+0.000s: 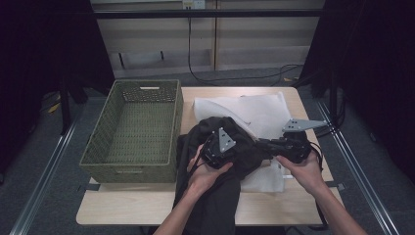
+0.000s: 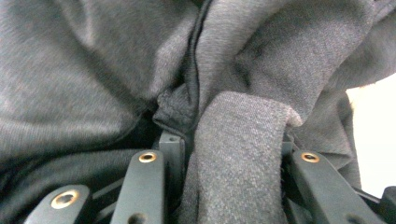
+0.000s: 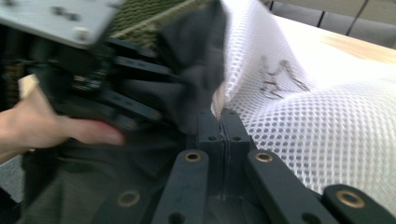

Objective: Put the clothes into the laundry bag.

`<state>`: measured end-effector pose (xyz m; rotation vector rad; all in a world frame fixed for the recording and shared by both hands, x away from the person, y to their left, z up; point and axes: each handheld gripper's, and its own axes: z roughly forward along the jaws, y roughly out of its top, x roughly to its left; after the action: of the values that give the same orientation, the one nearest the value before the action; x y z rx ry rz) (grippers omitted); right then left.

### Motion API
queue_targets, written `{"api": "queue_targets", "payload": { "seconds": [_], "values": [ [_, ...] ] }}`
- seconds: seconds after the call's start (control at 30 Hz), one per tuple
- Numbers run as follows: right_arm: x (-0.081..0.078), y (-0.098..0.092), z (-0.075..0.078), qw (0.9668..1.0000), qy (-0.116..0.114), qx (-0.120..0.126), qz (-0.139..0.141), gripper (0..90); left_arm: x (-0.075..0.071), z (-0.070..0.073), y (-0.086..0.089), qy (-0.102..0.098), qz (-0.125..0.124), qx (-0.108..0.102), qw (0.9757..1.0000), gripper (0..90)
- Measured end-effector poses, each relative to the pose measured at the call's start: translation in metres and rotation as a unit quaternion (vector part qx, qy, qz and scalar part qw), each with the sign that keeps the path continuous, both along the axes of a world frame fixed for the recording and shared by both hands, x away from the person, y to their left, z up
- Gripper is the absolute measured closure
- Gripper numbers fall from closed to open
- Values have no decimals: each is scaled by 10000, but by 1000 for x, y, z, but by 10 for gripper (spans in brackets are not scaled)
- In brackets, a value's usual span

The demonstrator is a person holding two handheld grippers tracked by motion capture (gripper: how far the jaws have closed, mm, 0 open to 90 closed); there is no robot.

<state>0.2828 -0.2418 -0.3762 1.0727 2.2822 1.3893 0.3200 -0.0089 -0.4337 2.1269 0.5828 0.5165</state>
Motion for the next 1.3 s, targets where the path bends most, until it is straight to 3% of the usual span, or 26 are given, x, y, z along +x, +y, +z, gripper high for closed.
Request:
{"api": "queue_targets", "payload": {
  "seconds": [0.1, 0.17, 0.2, 0.27, 0.33, 0.4, 0.47, 0.57, 0.67, 0.77, 0.83, 0.9, 0.97, 1.03, 1.07, 1.2, 1.3],
  "values": [
    [-2, 12, 8, 9999, -50, 36, 157, 892, 1, -7, -8, 81, -248, 31, 9997, 622],
    [-2, 18, 12, 9997, -81, 76, 197, 892, -2, -16, -15, 114, -437, 170, 9988, 621],
    [1, 20, 13, 9994, -45, 220, 248, 892, -6, -22, -25, 102, -485, 367, 9981, 621],
    [2, 21, 12, 9992, -17, 280, 268, 892, -7, -24, -27, 96, -466, 360, 9982, 621],
    [2, 21, 11, 9992, -16, 292, 269, 892, -4, -21, -25, 179, -365, 255, 9988, 621],
    [0, 19, 6, 9992, 31, 324, 252, 892, -2, -17, -19, 130, -173, 72, 9997, 624],
    [0, 16, 3, 9992, 24, 311, 256, 892, -1, -9, -10, 133, 29, -229, 9996, 629],
    [0, 14, 1, 9992, 12, 331, 226, 892, -2, 6, 3, 43, 154, -667, 9976, 635],
    [0, 18, -2, 9993, 23, 313, 226, 891, 0, 16, 10, 3, 337, -917, 9952, 641],
    [-1, 23, -4, 9992, 102, 301, 245, 891, 4, 9, 6, -35, 384, -833, 9958, 641],
    [-1, 29, -7, 9987, 223, 346, 286, 891, 12, -6, 2, 176, 442, -881, 9950, 639],
    [0, 34, -11, 9984, 330, 334, 328, 891, 16, -20, -4, 245, 519, -881, 9945, 635],
    [1, 36, -17, 9984, 375, 262, 322, 892, 17, -31, -10, 371, 291, -891, 9949, 615],
    [7, 31, -28, 9989, 382, 145, 249, 891, 15, -34, -12, 396, 17, -795, 9960, 525],
    [7, 31, -28, 9989, 382, 145, 249, 891, 14, -32, -11, 410, -113, -771, 9961, 525],
    [14, 16, -39, 9987, 456, 208, 24, 890, 7, -23, -4, 630, -356, -838, 9939, 354],
    [15, 9, -43, 9987, 460, 185, -72, 890, -6, -11, 5, 520, -600, -804, 9936, 239]
  ]
}}
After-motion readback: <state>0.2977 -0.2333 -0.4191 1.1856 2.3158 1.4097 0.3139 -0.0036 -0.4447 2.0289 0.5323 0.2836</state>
